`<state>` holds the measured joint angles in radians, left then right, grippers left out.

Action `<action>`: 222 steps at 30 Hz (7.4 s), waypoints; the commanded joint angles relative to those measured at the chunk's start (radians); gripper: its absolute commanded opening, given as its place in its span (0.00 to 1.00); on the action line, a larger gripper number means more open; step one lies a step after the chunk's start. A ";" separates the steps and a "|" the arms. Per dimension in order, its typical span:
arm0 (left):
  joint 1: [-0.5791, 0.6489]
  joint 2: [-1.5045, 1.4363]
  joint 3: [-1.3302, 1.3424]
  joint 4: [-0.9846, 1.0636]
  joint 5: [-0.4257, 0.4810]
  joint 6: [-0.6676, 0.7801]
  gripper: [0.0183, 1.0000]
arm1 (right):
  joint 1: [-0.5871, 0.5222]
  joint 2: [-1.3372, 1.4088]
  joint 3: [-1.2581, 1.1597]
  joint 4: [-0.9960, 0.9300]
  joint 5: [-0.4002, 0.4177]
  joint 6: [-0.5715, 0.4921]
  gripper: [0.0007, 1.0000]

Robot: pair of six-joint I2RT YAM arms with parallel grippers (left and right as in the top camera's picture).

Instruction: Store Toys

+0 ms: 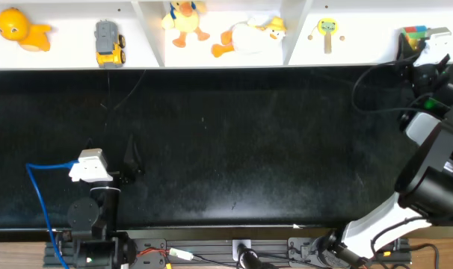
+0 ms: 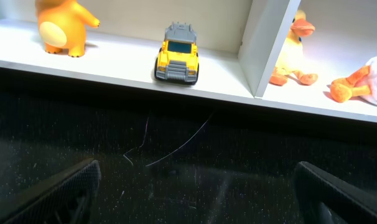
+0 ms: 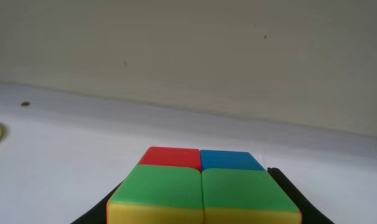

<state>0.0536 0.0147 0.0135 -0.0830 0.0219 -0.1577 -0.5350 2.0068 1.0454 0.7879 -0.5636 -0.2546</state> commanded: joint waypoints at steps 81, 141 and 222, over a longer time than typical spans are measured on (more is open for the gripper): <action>-0.005 -0.012 -0.005 -0.001 0.002 0.007 1.00 | 0.783 -0.660 0.175 -1.365 0.426 0.074 1.00; -0.005 -0.012 -0.005 -0.001 0.002 0.007 1.00 | 0.781 -2.004 -1.041 -0.863 0.596 0.668 1.00; -0.005 -0.012 -0.005 -0.001 0.002 0.007 1.00 | 0.782 -2.003 -1.041 -0.862 0.608 0.643 1.00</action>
<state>0.0536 0.0132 0.0128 -0.0826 0.0219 -0.1577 0.2493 0.0135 0.0181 -0.0792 0.0338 0.3859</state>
